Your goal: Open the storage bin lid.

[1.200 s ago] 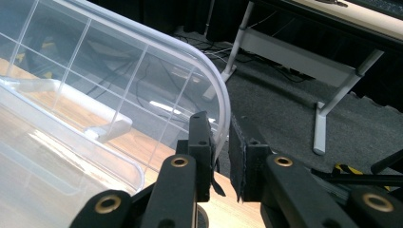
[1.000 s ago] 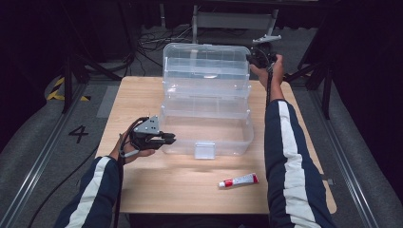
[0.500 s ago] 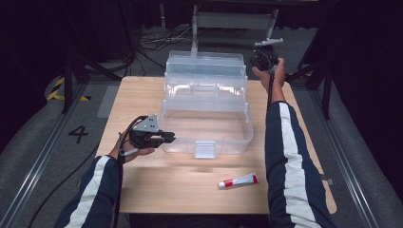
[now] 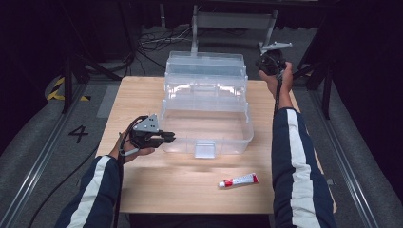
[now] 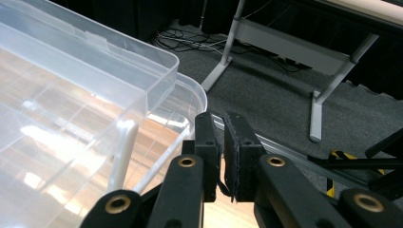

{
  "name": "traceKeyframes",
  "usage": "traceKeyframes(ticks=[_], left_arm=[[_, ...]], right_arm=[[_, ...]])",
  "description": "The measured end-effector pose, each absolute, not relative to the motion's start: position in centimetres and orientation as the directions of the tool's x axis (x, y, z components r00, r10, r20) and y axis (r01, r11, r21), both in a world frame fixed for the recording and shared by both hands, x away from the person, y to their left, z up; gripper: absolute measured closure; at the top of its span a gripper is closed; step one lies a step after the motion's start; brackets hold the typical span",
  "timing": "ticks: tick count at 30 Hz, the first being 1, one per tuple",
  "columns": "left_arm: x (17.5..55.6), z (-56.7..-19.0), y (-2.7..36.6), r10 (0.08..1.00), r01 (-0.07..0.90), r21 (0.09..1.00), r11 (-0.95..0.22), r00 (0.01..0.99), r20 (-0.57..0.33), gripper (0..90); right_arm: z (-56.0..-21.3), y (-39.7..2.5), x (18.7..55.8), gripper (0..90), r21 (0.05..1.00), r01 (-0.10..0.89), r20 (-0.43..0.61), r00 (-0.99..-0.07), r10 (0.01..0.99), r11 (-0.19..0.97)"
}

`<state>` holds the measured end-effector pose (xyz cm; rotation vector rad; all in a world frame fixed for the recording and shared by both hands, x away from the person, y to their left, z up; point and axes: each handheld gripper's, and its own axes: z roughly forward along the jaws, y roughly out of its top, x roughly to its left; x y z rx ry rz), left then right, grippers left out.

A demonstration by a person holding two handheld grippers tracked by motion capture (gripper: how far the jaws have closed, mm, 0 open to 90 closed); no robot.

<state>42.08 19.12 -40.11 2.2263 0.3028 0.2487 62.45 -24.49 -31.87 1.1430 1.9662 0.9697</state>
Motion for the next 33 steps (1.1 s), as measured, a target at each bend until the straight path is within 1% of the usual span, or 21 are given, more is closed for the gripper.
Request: traceKeyframes(ticks=[5,14,16,23,30,33], left_arm=[[41.9,-39.9,18.9,0.304,0.127,0.771,-0.625,0.948,0.090,80.2],[42.0,-39.7,18.8,0.296,0.121,0.757,-0.642,0.950,0.099,80.3],[42.0,-39.7,18.8,0.293,0.116,0.755,-0.645,0.951,0.103,80.3],[41.9,-39.7,18.7,0.293,0.107,0.750,-0.653,0.949,0.119,80.4],[41.8,-39.7,18.7,0.295,0.104,0.748,-0.655,0.947,0.127,80.3],[41.7,-39.7,18.6,0.297,0.105,0.747,-0.657,0.946,0.129,80.2]], right_arm=[[-31.7,-25.1,61.4,86.8,0.842,0.414,-0.175,-0.395,0.902,0.345],[-31.3,-25.8,58.8,86.3,0.835,0.394,-0.204,-0.425,0.882,0.384],[-31.1,-26.0,57.8,87.0,0.833,0.385,-0.210,-0.444,0.871,0.397],[-31.3,-26.0,55.8,87.1,0.820,0.368,-0.234,-0.481,0.845,0.437],[-32.1,-25.8,52.4,86.9,0.794,0.343,-0.273,-0.535,0.799,0.501],[-32.4,-25.9,51.0,86.2,0.790,0.337,-0.272,-0.557,0.785,0.512]])
